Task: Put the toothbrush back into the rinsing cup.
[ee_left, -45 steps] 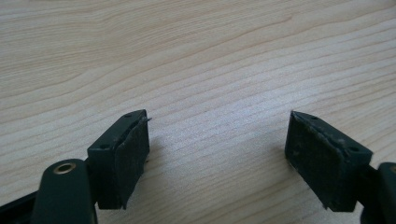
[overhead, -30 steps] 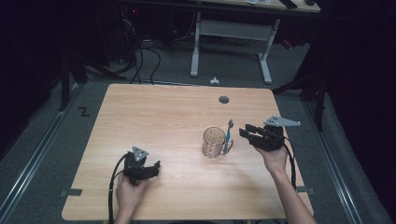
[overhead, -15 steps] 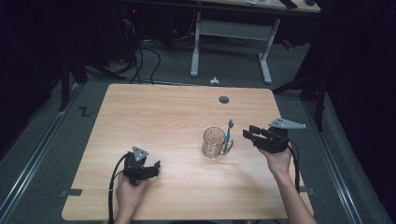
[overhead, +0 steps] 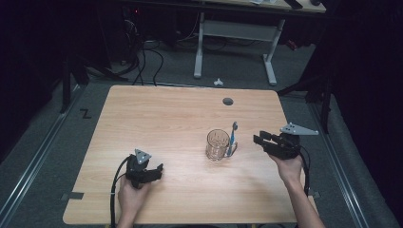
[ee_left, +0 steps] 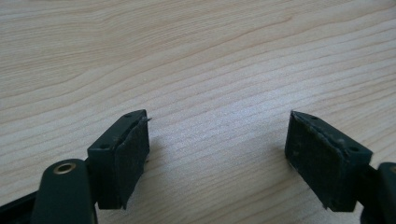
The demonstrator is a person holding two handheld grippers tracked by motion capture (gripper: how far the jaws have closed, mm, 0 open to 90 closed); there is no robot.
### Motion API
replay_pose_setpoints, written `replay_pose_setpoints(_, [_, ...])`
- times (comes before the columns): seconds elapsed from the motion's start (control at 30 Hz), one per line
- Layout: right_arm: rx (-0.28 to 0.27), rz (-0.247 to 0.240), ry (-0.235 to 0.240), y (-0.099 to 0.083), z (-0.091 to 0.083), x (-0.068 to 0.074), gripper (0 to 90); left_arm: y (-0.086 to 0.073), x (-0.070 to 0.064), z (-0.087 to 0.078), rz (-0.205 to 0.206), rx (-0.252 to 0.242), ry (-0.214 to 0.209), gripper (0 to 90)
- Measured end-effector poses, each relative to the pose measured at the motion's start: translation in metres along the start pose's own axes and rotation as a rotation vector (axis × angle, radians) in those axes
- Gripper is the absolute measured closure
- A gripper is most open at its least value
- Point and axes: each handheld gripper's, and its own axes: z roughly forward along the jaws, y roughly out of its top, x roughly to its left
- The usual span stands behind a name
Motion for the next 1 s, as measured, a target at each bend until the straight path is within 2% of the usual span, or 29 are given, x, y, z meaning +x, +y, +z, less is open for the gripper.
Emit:
replay_pose_setpoints(0.4, [0.001,0.025,-0.002,-0.014,-0.003,-0.003,59.1,0.0,0.0,0.0,0.0,0.0,0.0,22.5])
replay_pose_setpoints(1.0, [-0.003,0.025,-0.003,-0.024,-0.007,0.0,59.4,0.0,0.0,0.0,0.0,0.0,0.0,22.5])
